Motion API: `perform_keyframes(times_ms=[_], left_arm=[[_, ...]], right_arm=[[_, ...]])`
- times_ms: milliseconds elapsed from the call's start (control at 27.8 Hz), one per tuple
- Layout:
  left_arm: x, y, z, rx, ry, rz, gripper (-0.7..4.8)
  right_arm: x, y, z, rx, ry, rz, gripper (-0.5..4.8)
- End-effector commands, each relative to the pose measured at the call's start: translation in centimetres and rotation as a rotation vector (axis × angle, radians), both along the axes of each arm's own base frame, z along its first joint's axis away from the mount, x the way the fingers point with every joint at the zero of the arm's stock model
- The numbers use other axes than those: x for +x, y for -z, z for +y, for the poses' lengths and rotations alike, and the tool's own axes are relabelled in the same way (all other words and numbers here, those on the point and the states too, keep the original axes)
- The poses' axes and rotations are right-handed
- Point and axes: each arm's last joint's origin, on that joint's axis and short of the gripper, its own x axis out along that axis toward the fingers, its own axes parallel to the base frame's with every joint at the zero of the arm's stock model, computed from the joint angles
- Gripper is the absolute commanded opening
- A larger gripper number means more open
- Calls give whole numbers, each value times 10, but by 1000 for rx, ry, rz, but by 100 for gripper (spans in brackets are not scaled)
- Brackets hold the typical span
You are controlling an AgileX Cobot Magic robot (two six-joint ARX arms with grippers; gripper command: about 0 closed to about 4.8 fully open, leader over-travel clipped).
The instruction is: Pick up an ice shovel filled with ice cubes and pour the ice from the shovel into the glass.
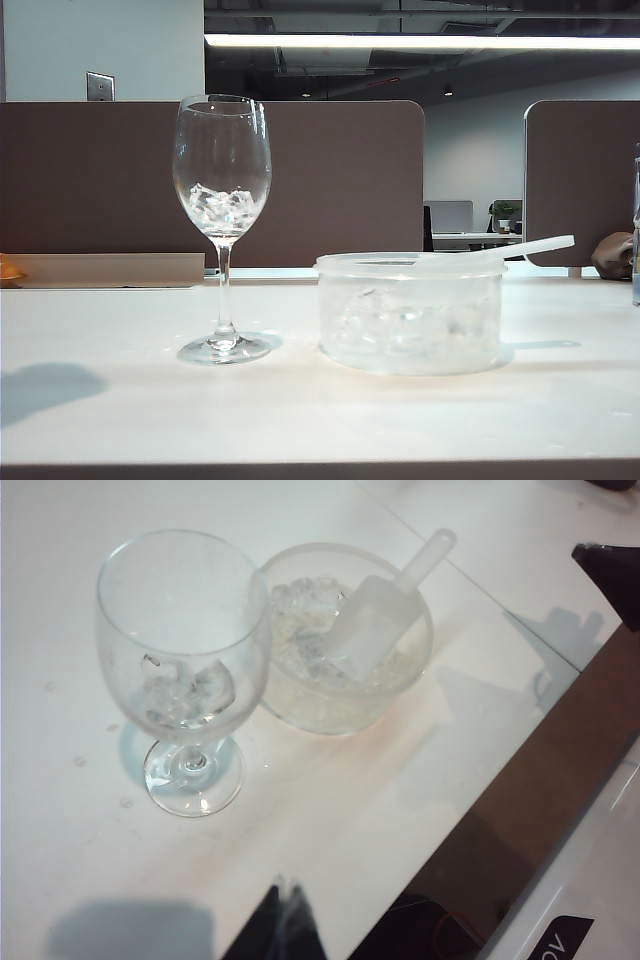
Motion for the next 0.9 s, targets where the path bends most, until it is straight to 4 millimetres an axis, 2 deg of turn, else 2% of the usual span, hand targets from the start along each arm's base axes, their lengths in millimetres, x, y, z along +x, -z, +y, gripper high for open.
perform_keyframes(times_ms=[36, 324, 899], left_arm=[[0, -2, 0, -7, 5, -18, -2], [0, -2, 0, -7, 5, -18, -2], [0, -2, 0, -7, 5, -18, -2]], right_arm=[[-1, 0, 0, 22, 0, -27, -5], [-5, 2, 0, 60, 2, -61, -5], [-8, 9, -9, 51, 61, 6, -6]])
